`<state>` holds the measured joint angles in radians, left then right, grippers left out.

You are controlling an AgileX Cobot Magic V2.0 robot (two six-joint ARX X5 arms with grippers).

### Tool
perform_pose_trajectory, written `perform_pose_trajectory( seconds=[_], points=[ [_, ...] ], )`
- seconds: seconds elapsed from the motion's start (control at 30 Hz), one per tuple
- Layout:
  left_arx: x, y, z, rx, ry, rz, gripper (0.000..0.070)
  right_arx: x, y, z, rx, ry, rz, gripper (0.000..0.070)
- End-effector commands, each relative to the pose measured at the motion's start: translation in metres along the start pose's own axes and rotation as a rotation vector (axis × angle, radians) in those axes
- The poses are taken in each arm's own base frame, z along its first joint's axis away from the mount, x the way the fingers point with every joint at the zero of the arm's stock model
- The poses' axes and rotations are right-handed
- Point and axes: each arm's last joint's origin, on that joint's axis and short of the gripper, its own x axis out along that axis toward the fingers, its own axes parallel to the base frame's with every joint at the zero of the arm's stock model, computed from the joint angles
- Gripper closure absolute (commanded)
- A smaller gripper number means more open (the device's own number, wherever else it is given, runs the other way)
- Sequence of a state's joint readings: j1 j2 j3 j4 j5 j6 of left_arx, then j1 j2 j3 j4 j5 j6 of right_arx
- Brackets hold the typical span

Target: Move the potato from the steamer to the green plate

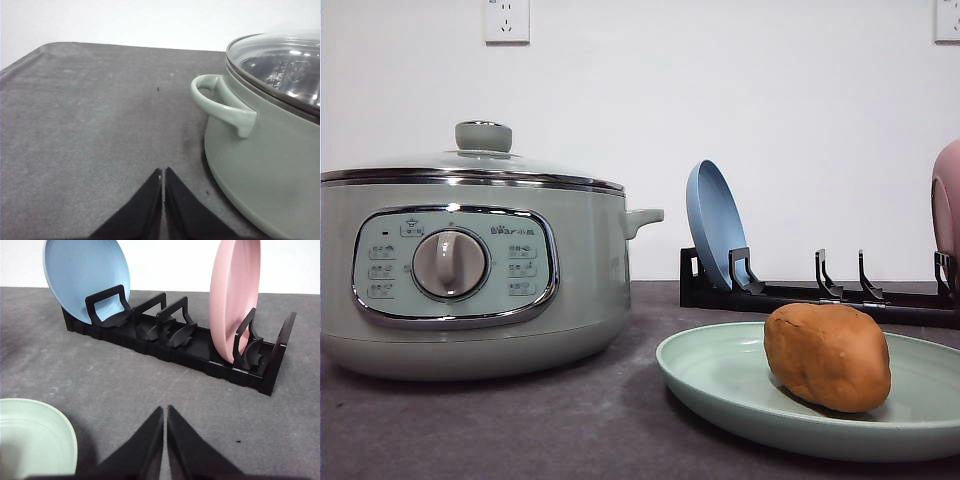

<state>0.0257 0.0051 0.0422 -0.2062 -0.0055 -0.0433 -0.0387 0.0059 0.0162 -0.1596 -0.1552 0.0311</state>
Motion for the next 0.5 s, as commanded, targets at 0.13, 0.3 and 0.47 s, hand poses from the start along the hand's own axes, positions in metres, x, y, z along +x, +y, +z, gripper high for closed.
perform_pose_trajectory(
  seconds=[0.13,0.3,0.47],
  points=[
    [0.0019,0.0003,-0.0065,-0.003,0.022,0.004,0.07,0.0003,-0.0001,-0.0013,0.01,0.001,0.0,0.07],
    [0.0019,0.0003,-0.0065,-0.003,0.022,0.004,0.07,0.0003,-0.0001,-0.0013,0.01,0.001,0.0,0.07],
    [0.0019,0.0003,-0.0065,-0.003,0.022,0.004,0.07,0.0003,-0.0001,-0.0013,0.01,0.001,0.0,0.07]
  ],
)
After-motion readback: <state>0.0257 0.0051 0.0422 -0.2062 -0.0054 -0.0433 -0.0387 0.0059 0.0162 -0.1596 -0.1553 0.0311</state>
